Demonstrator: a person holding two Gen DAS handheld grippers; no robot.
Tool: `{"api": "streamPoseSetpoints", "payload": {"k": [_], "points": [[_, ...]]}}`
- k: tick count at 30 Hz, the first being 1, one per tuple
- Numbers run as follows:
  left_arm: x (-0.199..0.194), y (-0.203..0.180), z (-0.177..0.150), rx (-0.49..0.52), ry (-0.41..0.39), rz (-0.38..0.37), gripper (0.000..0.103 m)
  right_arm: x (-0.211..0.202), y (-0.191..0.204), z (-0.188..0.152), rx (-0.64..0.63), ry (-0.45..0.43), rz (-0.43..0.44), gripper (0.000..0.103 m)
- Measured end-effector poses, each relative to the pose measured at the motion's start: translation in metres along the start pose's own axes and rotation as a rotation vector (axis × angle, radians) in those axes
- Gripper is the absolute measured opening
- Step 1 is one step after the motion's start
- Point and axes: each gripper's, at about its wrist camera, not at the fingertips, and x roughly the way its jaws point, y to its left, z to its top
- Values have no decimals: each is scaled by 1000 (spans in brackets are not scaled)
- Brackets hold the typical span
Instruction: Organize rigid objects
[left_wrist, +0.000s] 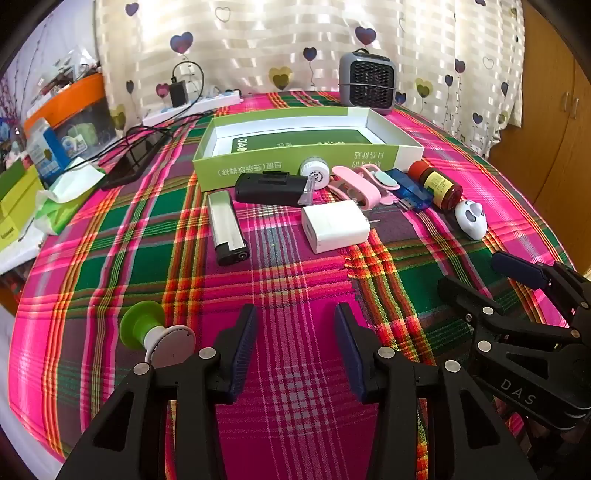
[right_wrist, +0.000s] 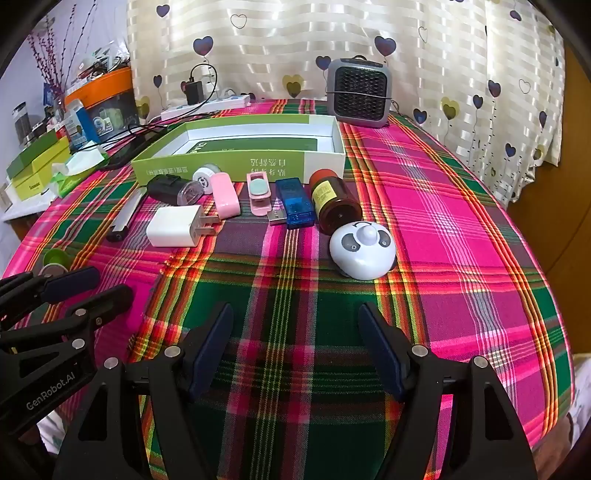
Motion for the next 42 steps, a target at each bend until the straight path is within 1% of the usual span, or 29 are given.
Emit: {"api": "streamPoseSetpoints", "payload": {"k": [2, 42], "points": [[0, 0, 0, 10, 3, 12, 42, 0, 0, 0, 0, -1, 0, 71], [0, 0, 0, 8, 2, 10, 42, 0, 0, 0, -1, -1, -1, 71]]}}
